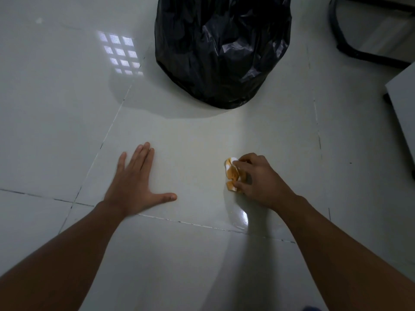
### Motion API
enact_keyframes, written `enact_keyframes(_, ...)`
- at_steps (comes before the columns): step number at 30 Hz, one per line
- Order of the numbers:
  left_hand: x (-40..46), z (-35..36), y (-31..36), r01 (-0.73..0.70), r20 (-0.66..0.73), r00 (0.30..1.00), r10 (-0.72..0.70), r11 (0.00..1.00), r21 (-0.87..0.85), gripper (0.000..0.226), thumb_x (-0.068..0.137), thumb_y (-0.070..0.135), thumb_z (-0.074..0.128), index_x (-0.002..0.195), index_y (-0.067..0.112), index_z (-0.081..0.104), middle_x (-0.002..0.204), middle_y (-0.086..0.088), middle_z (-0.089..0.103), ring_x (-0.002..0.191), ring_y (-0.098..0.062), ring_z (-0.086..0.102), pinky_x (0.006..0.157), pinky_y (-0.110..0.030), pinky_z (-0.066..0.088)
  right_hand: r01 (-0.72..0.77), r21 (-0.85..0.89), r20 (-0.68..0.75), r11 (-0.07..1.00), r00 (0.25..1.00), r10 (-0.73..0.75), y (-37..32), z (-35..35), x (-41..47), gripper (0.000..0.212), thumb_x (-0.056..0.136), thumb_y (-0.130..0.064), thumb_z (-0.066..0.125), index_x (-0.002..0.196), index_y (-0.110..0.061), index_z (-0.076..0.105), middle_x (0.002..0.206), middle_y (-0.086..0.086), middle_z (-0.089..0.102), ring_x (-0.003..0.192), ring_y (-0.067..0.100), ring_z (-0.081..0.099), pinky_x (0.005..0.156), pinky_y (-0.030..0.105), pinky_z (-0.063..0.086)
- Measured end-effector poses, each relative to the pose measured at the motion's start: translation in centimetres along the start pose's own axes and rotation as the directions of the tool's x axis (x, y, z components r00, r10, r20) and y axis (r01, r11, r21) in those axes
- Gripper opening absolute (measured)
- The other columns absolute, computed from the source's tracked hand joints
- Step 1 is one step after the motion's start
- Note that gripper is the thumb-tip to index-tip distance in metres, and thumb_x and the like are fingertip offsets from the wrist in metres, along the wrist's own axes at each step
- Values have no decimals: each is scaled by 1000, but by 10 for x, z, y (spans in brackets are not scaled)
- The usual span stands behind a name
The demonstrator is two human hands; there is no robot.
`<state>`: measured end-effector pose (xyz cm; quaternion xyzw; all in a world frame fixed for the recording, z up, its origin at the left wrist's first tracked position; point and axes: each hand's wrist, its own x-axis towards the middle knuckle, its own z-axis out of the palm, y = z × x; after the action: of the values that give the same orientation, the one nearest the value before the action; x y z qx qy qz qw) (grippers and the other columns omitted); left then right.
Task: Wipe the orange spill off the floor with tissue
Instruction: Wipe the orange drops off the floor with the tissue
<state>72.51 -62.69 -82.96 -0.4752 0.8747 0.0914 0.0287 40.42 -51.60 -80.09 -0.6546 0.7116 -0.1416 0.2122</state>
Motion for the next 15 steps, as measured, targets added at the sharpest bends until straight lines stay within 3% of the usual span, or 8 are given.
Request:
enact_keyframes(3, 0, 1, -1, 1, -5, 1000, -1, 1000, -15, 142, 58, 104, 27, 158, 4, 12, 170, -10, 5, 157, -20, 1, 125, -55, 4, -30, -21, -45, 999, 999, 29, -5, -1, 3, 40, 88, -28, 70, 127, -20, 65, 122, -3, 57, 110, 16, 45, 86, 26, 40)
enact_keyframes(7, 0, 2, -1, -5, -10, 1000, 5, 1000, -21, 142, 58, 103, 28, 158, 4, 13, 170, -10, 6, 157, -21, 3, 125, -55, 5, 30, -183, -76, 983, 996, -44, -15, 2, 3, 24, 90, -20, 63, 112, -20, 71, 107, 1, 65, 99, 21, 53, 81, 33, 36)
enact_keyframes(10, 0, 2, -2, -9, -8, 1000, 9, 1000, -29, 142, 58, 104, 27, 158, 4, 13, 170, -10, 5, 157, -20, 2, 125, -55, 5, 55, -157, -12, 986, 998, -57, -24, 5, 1, 34, 90, -7, 56, 120, -18, 66, 102, 5, 65, 97, 23, 55, 81, 32, 44)
enact_keyframes(15, 1, 1, -1, 3, 15, 1000, -3, 1000, -25, 145, 55, 105, 25, 158, 3, 14, 170, -10, 4, 157, -21, 0, 125, -55, 4, 7, -108, 169, 994, 986, 11, -36, -4, -3, 27, 89, -19, 57, 112, -17, 68, 101, 4, 64, 92, 19, 54, 74, 29, 44)
